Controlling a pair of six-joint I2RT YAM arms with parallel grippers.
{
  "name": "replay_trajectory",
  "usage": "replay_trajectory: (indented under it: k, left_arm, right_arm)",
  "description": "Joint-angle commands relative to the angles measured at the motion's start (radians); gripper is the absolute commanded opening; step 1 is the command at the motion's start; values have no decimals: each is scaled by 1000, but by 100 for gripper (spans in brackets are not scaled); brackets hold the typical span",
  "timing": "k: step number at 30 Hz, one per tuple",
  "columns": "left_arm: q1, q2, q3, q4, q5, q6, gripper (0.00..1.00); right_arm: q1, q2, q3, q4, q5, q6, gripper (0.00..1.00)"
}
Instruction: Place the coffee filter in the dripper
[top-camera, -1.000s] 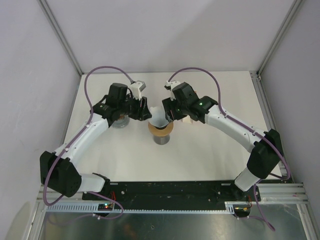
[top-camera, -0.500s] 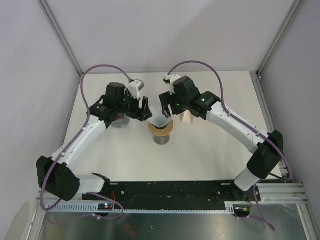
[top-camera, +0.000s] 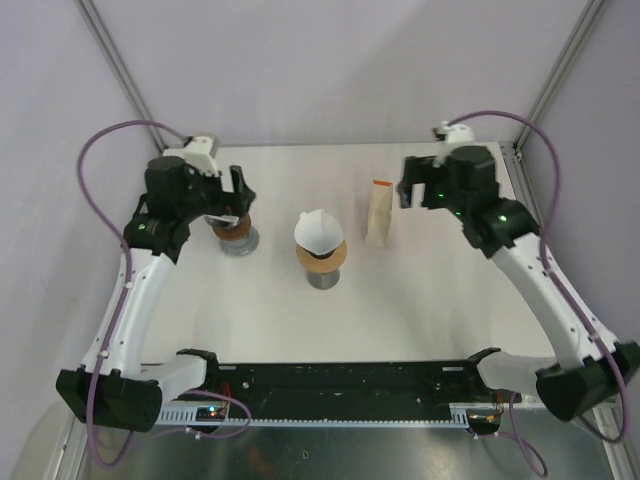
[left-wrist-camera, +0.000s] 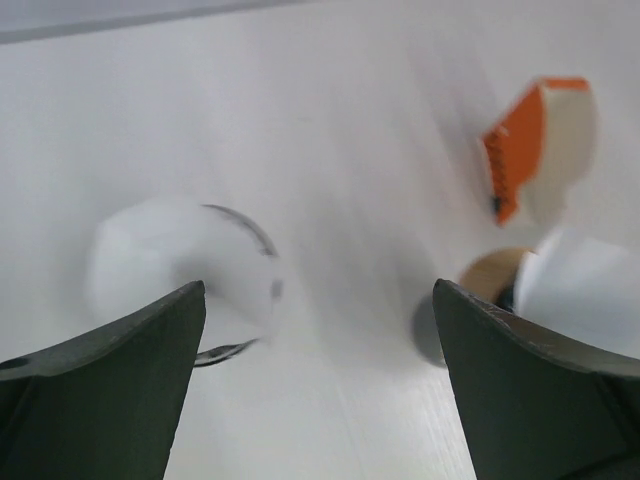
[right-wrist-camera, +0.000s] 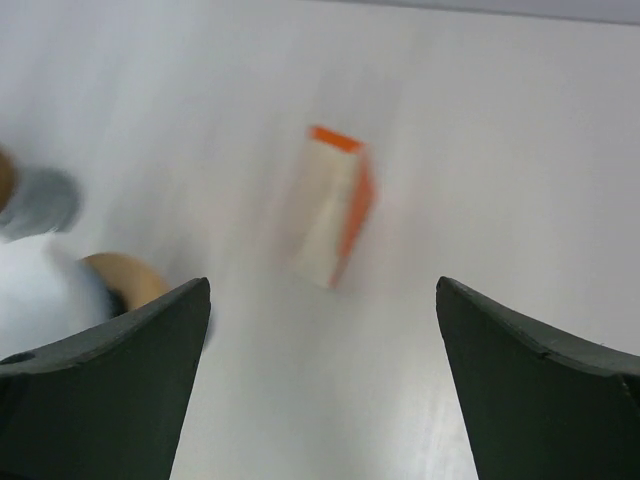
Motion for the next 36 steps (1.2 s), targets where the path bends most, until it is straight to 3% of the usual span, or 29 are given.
replay_trajectory:
  k: [1,8,13,19,24,29,36]
  left_arm:
    - [114,-79,-7,17,-158,5,100]
    - [277,-154,-96,24,-405,7,100]
    - [359,-182,-281,206,-528,32,100]
    - [465,-187,-537,489,-447,8,100]
    - [487,-168,-699,718,-440,-24,100]
    - [489,-115,-764,802,-370,-74,100]
    - [489,-36,-757,834,-380,-74,100]
  right_arm:
    - [-160,-112,-171,73,34,8,99]
    - [-345,-245,-446,243,26,12,99]
    - [-410,-280,-649,446,39,12,99]
    - [-416,-277,-824,658,64,11,99]
    - [-417,-278,-939,815,104,0,99]
    - [-416,-275,-980,865,151,33,99]
    - [-413,-273,-1058,993,269,110,99]
